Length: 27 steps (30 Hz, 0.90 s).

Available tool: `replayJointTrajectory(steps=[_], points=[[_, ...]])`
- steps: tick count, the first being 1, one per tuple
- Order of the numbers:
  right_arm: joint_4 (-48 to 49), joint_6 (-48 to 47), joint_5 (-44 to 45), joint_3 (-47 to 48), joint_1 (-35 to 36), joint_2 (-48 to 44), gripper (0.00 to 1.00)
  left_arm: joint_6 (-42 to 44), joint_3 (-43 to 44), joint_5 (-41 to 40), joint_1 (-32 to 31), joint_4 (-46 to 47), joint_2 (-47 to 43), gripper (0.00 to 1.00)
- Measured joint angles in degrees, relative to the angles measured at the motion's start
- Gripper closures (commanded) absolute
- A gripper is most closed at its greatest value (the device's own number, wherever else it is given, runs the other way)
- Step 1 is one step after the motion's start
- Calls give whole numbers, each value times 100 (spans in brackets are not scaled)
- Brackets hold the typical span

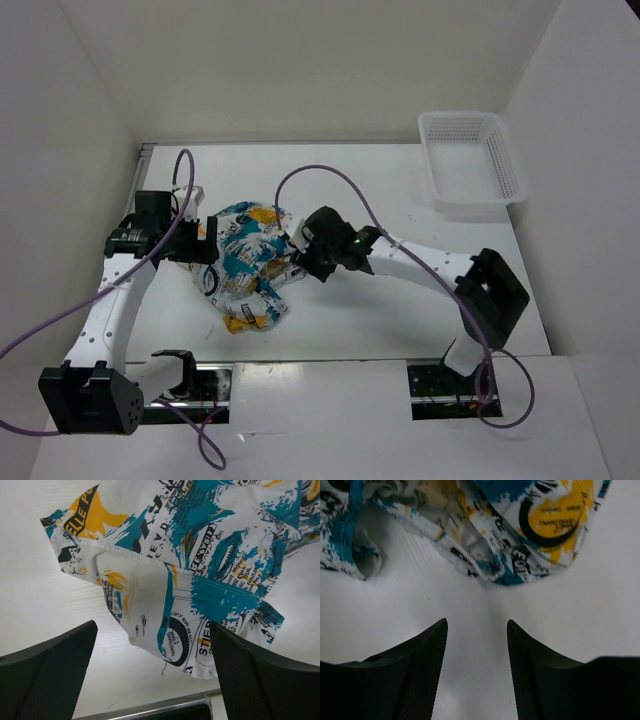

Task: Fold and stack the shorts
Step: Move the shorts to the center of the board

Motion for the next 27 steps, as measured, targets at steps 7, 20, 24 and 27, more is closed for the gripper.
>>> replayJointTrajectory(steps=[7, 20, 24, 27], points=[[1047, 1115, -289, 520, -195, 1390, 40, 0, -201, -372, 0, 79, 2, 0], [1637, 2234, 170, 654, -293, 1987, 59, 0, -656, -1473, 219, 778, 553, 0], [1742, 2229, 269, 278, -293, 1939, 100, 0, -654, -1255, 238, 787, 697, 0], [1733, 2168, 422, 264, -348, 1891, 100, -2, -651, -1027, 238, 791, 868, 0]])
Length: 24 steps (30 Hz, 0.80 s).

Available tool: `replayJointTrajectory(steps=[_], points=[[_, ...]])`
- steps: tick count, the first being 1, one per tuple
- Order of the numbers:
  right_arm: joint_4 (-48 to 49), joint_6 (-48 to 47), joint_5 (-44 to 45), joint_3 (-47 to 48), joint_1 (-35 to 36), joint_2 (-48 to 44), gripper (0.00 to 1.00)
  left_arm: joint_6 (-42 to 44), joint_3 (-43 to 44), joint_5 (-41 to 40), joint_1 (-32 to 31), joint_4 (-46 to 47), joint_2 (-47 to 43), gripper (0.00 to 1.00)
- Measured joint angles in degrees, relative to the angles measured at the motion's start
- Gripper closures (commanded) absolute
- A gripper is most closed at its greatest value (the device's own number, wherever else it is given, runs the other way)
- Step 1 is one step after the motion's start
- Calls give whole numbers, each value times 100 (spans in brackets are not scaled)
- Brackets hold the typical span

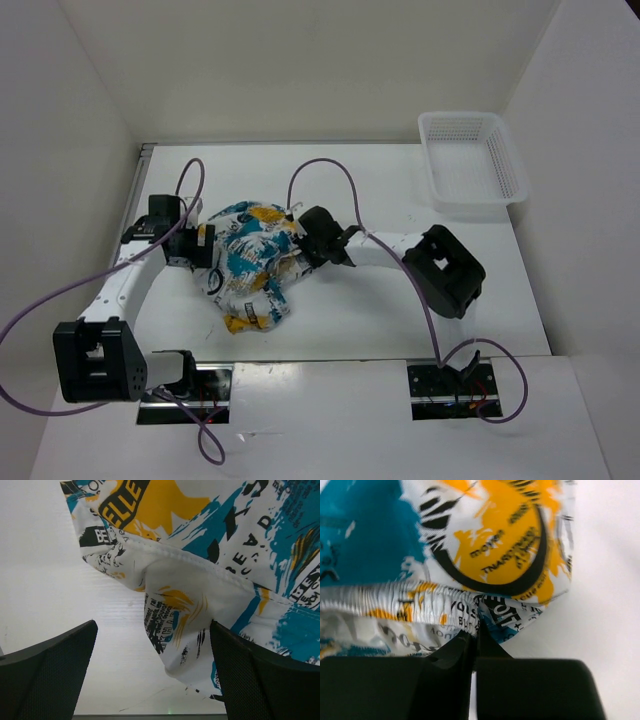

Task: Fold and stack the shorts
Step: Move the shorts to the center of the board

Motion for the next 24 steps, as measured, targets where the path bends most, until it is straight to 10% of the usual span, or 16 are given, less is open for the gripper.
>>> replayJointTrajectory(steps=[3, 7, 8, 24], points=[[-125, -203, 341, 282, -232, 7, 100, 2, 37, 42, -20, -7, 208, 0], [-138, -516, 1080, 1827, -1093, 341, 14, 2, 420, 7, -48, 57, 538, 0], [-20, -568, 1215, 2199, -1344, 435, 8, 0, 525, -2, -74, 92, 584, 0], [-608, -815, -485, 1003, -1829, 160, 6, 2, 935, 22, -304, 216, 680, 0]])
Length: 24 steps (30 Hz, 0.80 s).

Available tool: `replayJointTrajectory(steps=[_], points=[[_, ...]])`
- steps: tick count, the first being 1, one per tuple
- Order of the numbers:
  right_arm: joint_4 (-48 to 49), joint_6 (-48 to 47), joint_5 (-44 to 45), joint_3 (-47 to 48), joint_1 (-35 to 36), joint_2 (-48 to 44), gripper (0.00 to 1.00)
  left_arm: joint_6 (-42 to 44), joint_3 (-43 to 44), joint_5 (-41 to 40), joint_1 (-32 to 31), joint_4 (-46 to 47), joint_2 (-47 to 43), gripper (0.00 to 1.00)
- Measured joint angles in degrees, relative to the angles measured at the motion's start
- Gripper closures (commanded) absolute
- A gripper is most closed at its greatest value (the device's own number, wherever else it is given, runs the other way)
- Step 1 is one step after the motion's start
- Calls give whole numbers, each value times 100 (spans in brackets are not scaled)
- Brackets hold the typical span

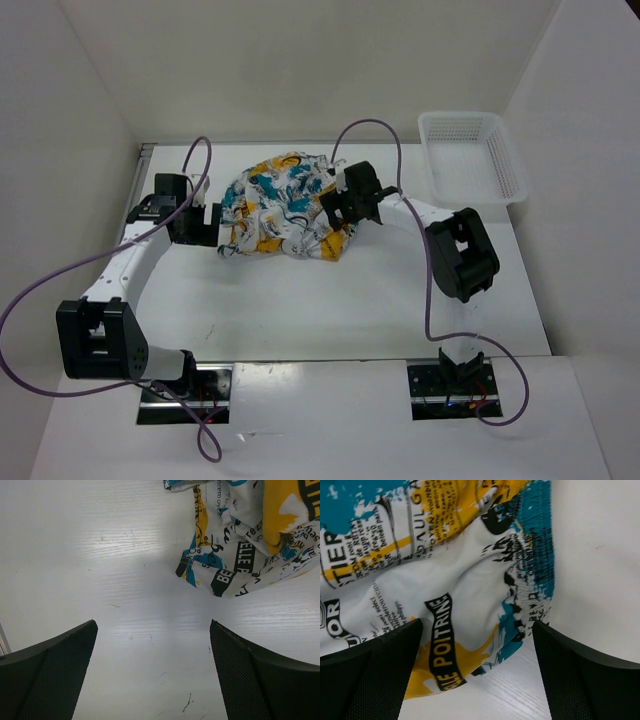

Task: Fold and stack the shorts
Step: Move the shorts to the center of the board

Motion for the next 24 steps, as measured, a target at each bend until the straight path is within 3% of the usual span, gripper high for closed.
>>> replayJointTrajectory(steps=[12, 17, 20, 21, 24], points=[[151, 623, -570, 468, -721, 452, 17, 0, 0, 39, 0, -177, 28, 0], [131, 822, -1045, 140, -651, 518, 29, 0, 2, 42, 0, -186, 251, 0], [162, 986, -1032, 125, -629, 586, 58, -2, 2, 39, 0, -201, 348, 0], [146, 1021, -1001, 118, -625, 586, 80, -2, 2, 39, 0, -214, 350, 0], [146, 1276, -1001, 55, -621, 616, 100, -2, 2, 42, 0, -216, 350, 0]])
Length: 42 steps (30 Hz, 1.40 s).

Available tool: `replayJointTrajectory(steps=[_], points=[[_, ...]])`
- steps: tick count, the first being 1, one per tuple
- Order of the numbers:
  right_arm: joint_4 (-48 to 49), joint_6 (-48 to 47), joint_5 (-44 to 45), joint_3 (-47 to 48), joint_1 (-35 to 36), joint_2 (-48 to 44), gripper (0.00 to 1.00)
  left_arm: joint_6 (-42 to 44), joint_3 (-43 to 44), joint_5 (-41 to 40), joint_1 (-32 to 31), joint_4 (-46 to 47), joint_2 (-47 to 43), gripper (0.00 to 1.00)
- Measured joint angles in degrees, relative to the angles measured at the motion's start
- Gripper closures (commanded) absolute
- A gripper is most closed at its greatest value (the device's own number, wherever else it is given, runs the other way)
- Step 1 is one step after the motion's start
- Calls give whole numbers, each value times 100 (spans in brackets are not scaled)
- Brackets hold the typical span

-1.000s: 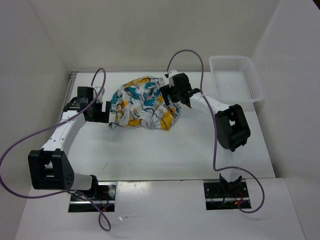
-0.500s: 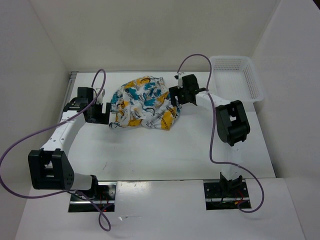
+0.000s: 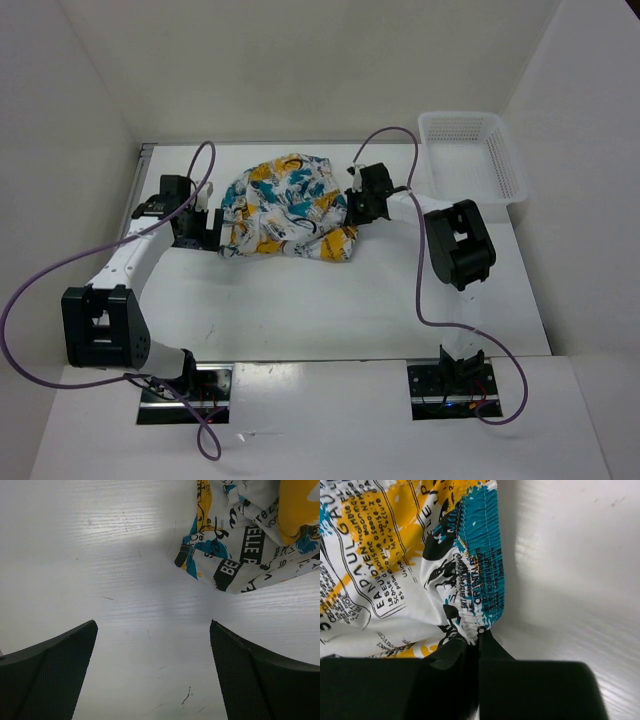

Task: Fold and stack the shorts
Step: Move the shorts to the center of the board, then flatten the shorts out

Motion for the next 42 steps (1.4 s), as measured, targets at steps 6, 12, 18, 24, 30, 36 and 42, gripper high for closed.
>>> replayJointTrajectory(steps=[6, 12, 18, 24, 30, 36, 42], points=[[-372, 570, -697, 409, 0, 22, 100, 0, 260, 44, -4, -118, 0, 0], [-188, 1891, -1768, 2074, 85, -63, 100, -2, 1381, 514, -293, -348, -2, 0], [-9, 3027, -2140, 3300, 505, -201, 100, 0, 2070, 1381, -645, -413, -164, 0], [-245, 3486, -1893, 5834, 1029, 219, 100, 0, 2026, 1569, -813, -584, -179, 0], [-269, 3552, -1574, 6780, 1143, 79, 100, 0, 1235, 994, -809, -323, -306, 0], [-507, 3576, -1528, 6533, 1167, 52, 100, 0, 828, 457, -809, 57, -90, 0], [-614, 3556, -1574, 6417, 1239, 66, 100, -13, 874, 957, -802, 365, 483, 50]])
